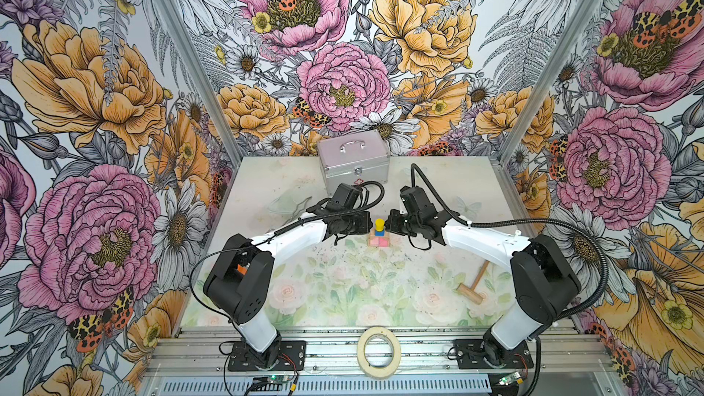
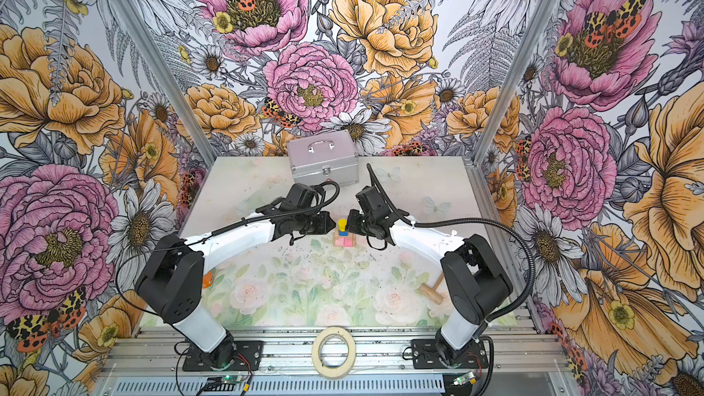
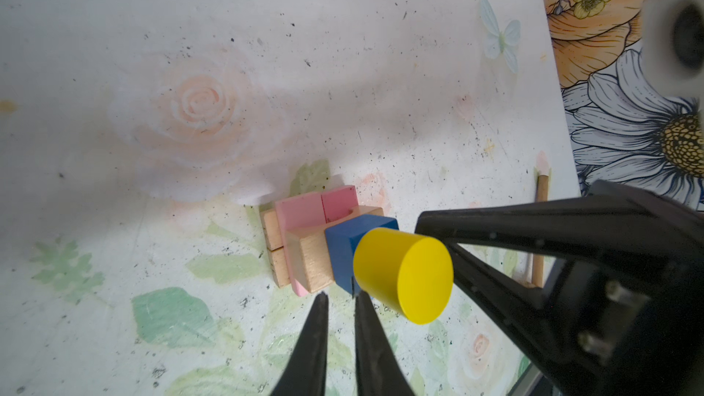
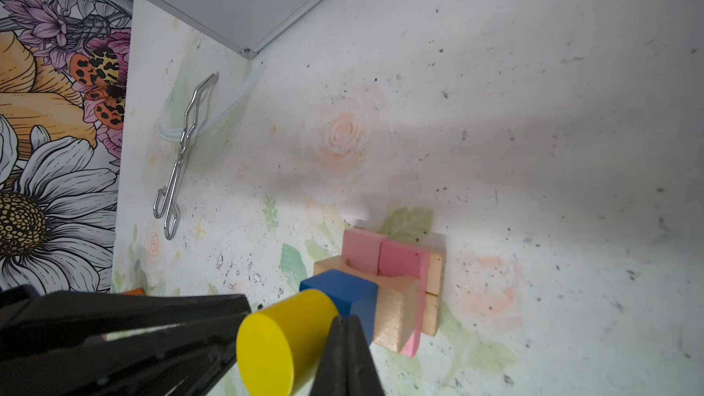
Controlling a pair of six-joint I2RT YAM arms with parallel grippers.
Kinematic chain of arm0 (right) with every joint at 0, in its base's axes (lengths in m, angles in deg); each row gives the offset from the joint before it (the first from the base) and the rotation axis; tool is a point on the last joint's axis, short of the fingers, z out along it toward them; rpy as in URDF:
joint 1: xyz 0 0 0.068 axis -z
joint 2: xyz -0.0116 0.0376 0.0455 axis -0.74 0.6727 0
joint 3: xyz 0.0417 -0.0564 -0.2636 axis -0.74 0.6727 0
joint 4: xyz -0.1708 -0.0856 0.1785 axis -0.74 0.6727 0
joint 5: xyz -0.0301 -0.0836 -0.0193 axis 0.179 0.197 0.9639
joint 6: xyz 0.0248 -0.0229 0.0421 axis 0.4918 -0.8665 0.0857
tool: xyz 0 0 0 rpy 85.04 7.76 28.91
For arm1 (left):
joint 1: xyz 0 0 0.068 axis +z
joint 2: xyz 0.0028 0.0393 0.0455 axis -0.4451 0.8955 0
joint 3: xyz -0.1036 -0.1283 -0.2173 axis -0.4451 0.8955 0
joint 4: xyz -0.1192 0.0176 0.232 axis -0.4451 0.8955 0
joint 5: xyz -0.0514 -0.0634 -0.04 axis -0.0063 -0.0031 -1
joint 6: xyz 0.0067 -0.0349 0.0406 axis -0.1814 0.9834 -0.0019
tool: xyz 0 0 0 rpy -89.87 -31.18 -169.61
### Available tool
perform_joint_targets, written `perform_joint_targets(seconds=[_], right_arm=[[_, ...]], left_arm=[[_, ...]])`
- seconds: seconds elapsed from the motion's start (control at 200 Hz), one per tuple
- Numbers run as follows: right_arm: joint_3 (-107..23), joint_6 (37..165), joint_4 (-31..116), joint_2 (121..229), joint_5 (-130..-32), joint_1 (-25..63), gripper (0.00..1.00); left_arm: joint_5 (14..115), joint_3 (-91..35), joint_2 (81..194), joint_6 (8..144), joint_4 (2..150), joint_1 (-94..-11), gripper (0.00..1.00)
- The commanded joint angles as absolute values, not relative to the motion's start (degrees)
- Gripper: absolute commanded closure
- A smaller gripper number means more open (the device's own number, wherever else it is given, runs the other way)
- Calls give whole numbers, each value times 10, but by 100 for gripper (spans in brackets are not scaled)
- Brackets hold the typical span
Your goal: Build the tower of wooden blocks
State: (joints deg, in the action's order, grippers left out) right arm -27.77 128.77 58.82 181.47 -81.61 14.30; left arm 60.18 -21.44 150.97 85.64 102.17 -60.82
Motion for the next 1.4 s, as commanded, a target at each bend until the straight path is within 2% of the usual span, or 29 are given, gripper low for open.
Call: perform_joint_targets(seconds=[0.0, 1.391], right_arm=[[-271, 1291, 575, 1817, -816, 138, 100], [-262, 1288, 576, 1795, -796, 149, 100]], left_arm=[[601, -231, 1519, 843, 1022, -614, 84], [620, -245, 1525, 840, 1047, -617, 83]])
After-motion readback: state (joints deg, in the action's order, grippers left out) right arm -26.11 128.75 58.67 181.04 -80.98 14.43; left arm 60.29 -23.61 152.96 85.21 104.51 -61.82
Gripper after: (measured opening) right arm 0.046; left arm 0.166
